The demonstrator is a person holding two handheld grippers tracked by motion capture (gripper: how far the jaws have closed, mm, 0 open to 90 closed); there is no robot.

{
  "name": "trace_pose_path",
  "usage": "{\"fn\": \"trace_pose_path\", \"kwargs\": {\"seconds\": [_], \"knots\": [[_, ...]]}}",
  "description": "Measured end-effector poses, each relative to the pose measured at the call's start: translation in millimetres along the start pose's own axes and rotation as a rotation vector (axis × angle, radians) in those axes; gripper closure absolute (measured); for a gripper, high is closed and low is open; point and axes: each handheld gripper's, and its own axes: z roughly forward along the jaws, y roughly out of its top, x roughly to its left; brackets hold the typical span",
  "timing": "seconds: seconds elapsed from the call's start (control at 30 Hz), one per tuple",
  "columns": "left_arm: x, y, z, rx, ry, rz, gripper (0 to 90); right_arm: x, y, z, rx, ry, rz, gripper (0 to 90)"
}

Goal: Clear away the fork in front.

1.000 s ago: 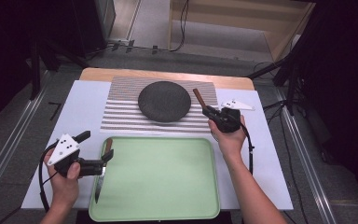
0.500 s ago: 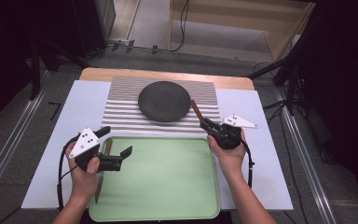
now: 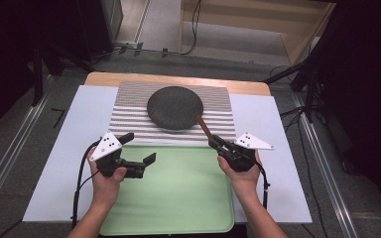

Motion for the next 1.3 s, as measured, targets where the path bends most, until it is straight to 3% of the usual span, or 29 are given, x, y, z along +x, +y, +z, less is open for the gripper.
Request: {"fn": "trace_pose_path", "kwargs": {"seconds": [0.2, 0.6, 1.03, 1.3], "knots": [[-9.8, 6.6, 12.8, -0.004, 0.007, -0.037, 10.6, 12.0, -1.8, 1.9, -0.009, 0.031, -0.024, 76.0], [-24.9, 18.7, 36.8, -0.017, -0.059, -0.110, 26.1, 41.4, 0.3, 4.4, -0.032, 0.103, -0.071, 76.1], [-30.6, 19.7, 49.8, -0.028, -0.133, -0.198, 37.6, 67.3, 1.9, 6.2, -0.051, 0.147, -0.115, 76.1], [-30.5, 18.9, 54.2, -0.025, -0.174, -0.236, 53.8, 75.5, 1.3, 8.2, -0.051, 0.158, -0.133, 76.0]]}}
